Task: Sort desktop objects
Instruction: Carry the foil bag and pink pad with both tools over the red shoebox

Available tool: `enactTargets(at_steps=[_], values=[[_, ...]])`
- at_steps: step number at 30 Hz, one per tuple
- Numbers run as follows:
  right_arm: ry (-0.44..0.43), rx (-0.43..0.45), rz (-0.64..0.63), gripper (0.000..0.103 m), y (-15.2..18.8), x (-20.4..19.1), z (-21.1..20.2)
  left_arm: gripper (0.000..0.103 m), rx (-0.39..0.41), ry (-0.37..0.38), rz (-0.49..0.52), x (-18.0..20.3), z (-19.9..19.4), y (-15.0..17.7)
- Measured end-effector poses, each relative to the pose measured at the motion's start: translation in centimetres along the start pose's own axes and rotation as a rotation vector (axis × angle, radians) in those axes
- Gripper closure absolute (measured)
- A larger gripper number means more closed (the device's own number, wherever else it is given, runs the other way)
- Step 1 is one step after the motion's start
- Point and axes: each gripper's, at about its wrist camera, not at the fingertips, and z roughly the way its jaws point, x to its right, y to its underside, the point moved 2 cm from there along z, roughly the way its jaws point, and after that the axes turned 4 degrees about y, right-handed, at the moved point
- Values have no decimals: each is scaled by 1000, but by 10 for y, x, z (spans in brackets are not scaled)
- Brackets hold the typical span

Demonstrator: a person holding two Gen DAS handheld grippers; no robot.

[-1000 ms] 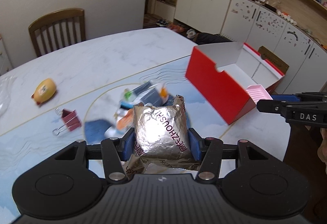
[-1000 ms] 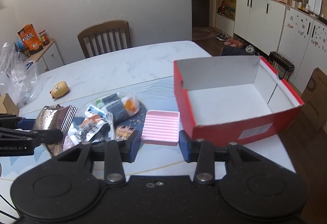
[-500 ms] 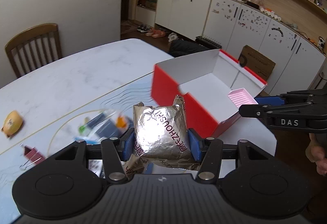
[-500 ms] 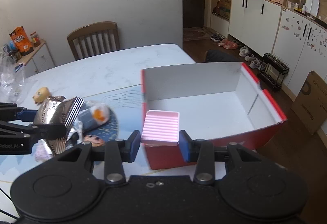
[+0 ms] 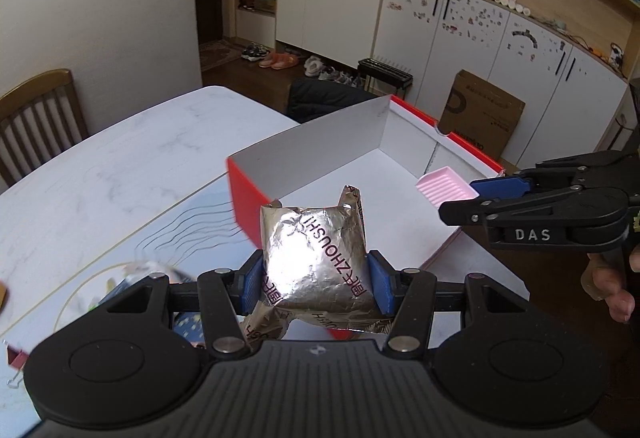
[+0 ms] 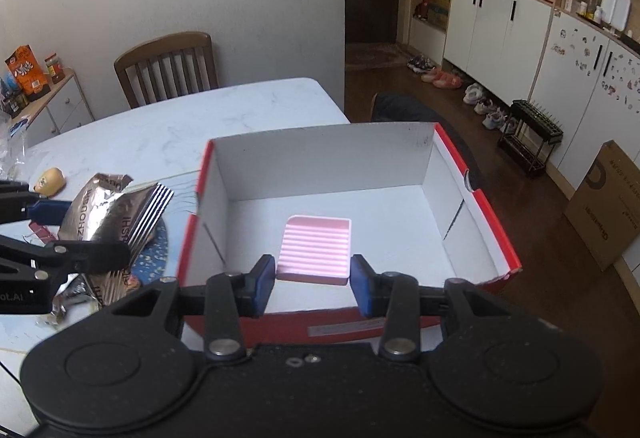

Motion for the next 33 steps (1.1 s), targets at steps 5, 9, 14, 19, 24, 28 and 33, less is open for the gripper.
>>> enactTargets(at_steps=[5,9,14,19,24,28,33], values=[[-13,-22,-14,63,-5,14,14,50,-19,2,42,13,21,-18],[-10,-30,-25,64,-11,24,26,50,-43,4,66,19,40,-29],[1,-46,-35,64,-18,36,40,50,-76,-4,98,23,64,-41],[8,-74,-47,64,-21,48,58,50,-112,-6,130,26,90,-48],[14,-104,-63,64,-22,57,77,50,-147,-7,164,26,113,-50],[10,-133,-90,64,-20,61,91,50,-177,-16,181,23,133,-52],[-8,-193,-114,64,-15,62,113,51,-243,-9,206,21,158,-49]])
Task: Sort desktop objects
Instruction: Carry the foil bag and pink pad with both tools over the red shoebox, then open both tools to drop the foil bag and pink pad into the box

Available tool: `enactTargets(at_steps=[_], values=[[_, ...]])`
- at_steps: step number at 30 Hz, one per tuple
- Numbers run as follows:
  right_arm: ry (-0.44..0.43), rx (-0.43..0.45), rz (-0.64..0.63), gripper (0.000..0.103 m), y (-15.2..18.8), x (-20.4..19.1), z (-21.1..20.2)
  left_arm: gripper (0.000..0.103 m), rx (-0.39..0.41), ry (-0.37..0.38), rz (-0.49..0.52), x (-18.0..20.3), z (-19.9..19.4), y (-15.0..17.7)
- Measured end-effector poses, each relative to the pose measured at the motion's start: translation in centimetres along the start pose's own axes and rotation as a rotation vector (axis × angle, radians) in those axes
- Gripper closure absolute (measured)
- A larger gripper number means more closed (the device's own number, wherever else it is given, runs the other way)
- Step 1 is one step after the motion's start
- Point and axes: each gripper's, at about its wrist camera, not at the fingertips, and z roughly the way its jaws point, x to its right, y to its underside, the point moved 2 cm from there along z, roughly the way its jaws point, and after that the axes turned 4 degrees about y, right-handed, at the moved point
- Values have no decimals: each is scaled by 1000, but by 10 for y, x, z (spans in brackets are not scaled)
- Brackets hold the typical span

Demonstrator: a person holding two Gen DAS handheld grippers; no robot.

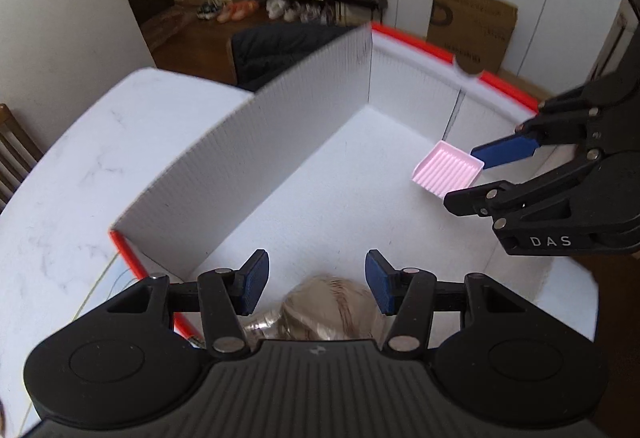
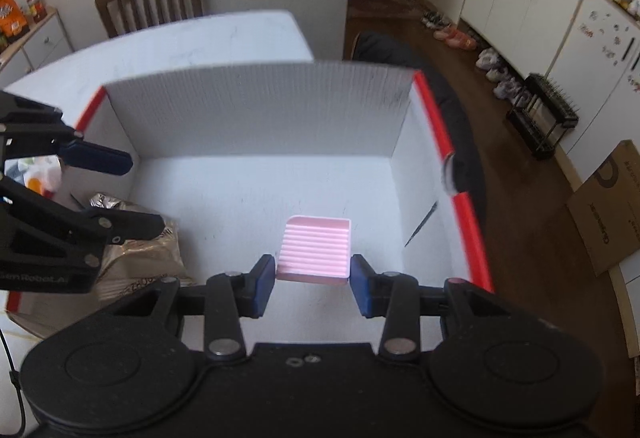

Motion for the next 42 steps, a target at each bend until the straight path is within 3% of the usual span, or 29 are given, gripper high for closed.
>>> enactTargets(at_steps=[11,25,30,42], values=[[-9,-111,-81,64,-5,-9,43,50,-59,4,14,-4,26,4],[-8,-205,-100,60,-6,-11,55,50,-39,7,-2,-5,27,3],[-26,-180,-86,45,-7,-7,46,50,-26,7,-8,-4,23,3],[-66,-67,-70,40,-8,-4,-3,50,49,-5,-41,-2,-12,5]])
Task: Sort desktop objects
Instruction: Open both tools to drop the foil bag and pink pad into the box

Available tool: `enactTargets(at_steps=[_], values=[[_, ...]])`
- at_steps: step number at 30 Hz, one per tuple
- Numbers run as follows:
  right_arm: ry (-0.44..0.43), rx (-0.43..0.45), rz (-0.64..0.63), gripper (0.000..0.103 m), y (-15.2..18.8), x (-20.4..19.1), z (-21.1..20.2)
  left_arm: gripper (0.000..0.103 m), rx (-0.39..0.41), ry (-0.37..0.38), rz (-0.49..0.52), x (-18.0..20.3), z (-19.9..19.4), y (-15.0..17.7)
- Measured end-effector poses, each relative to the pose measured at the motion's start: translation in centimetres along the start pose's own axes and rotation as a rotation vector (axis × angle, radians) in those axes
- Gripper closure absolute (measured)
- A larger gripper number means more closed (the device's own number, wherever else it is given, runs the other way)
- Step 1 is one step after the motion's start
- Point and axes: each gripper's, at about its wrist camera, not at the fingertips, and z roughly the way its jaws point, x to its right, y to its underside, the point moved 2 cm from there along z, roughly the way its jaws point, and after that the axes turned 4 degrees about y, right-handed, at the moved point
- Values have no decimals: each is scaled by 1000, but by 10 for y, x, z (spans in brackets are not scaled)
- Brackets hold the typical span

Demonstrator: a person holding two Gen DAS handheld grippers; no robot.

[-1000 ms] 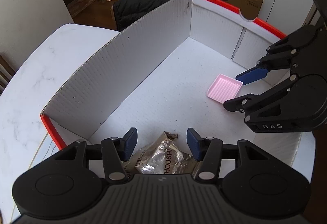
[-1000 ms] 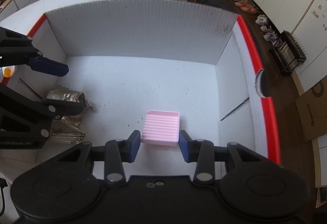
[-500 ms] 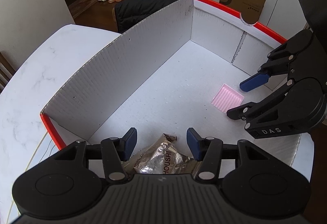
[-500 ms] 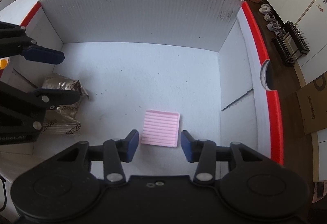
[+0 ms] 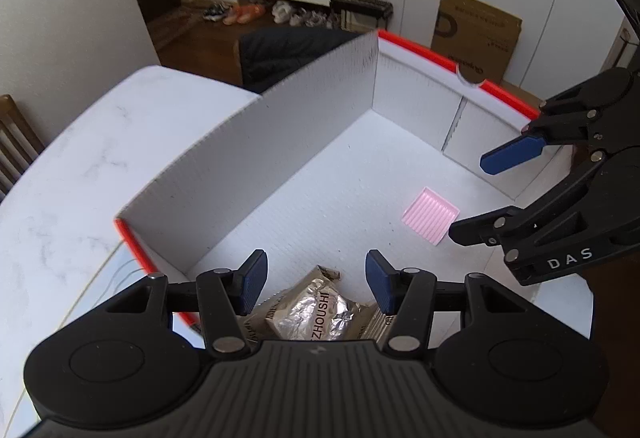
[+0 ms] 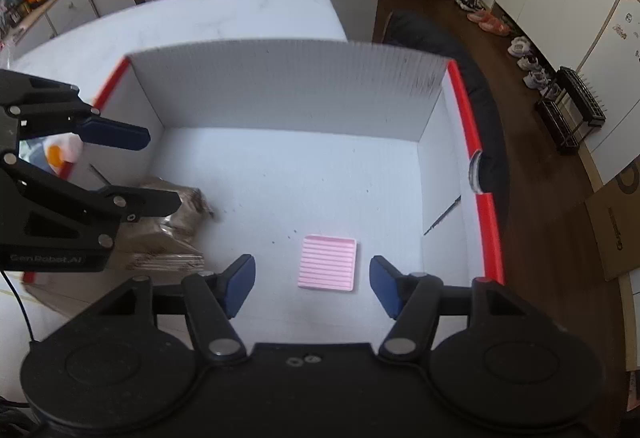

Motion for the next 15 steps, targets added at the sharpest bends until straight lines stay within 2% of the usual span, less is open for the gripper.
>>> enactTargets(at_steps=[15], values=[[-49,135,-19,39,5,-28,-61,50,131,-6,-108,-5,-71,28]])
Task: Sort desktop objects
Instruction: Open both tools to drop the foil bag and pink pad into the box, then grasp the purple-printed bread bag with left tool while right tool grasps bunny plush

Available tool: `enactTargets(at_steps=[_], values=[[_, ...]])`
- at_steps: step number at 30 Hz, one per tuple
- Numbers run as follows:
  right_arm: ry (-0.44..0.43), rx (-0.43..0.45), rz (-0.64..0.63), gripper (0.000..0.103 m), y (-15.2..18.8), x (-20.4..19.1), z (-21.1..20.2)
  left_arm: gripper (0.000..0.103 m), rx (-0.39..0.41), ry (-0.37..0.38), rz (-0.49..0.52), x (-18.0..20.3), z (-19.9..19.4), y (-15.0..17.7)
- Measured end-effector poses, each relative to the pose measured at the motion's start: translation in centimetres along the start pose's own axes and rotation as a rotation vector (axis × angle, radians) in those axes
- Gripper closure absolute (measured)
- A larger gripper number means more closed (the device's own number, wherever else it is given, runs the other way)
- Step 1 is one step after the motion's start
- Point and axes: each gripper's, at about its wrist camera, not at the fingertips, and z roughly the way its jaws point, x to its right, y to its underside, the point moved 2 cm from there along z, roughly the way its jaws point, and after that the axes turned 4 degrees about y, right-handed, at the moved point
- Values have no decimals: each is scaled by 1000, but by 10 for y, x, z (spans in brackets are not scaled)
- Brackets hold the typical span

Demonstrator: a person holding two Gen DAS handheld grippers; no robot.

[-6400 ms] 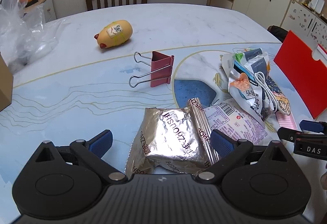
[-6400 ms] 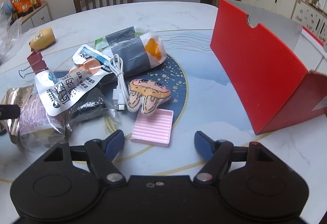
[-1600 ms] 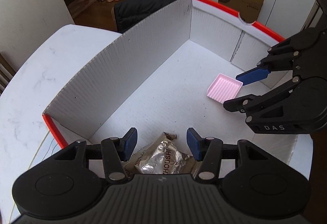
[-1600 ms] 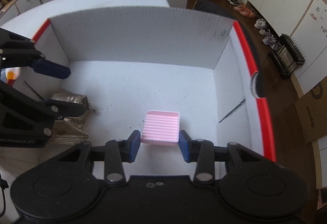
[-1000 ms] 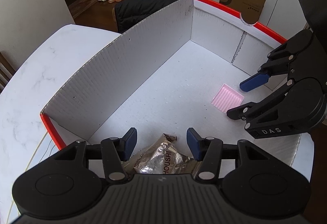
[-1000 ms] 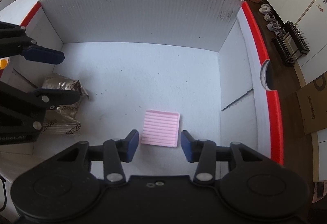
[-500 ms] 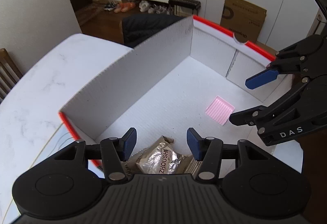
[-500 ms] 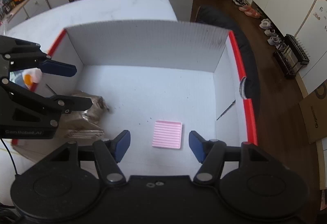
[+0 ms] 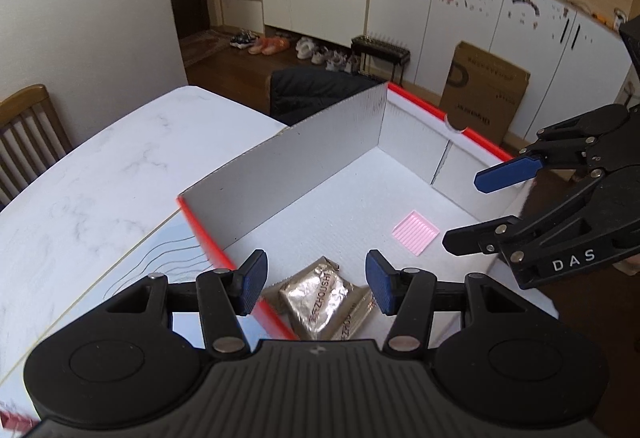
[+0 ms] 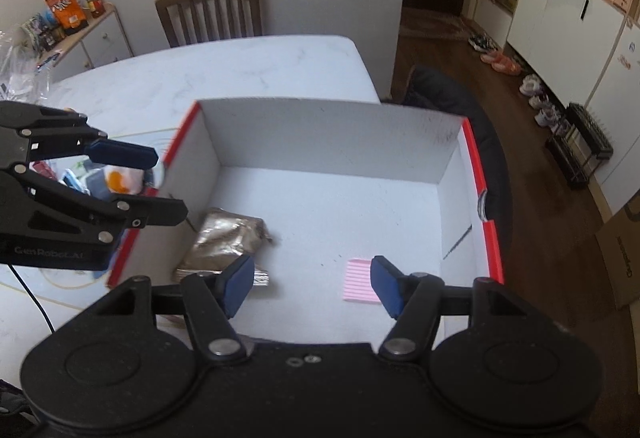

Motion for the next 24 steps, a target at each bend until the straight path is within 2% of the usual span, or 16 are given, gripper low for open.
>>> enactTargets(at_steps=[3,17,24], values=[[-2,23,9,37,1,-8,-10,45,24,6,-15,-3,-16,9],[31,91,49,36,14,-68,-38,45,67,34,-30,-25,-74,67],[24,79,52,36,17,-108,-39,45,69,38,-42,-48,-100,98]])
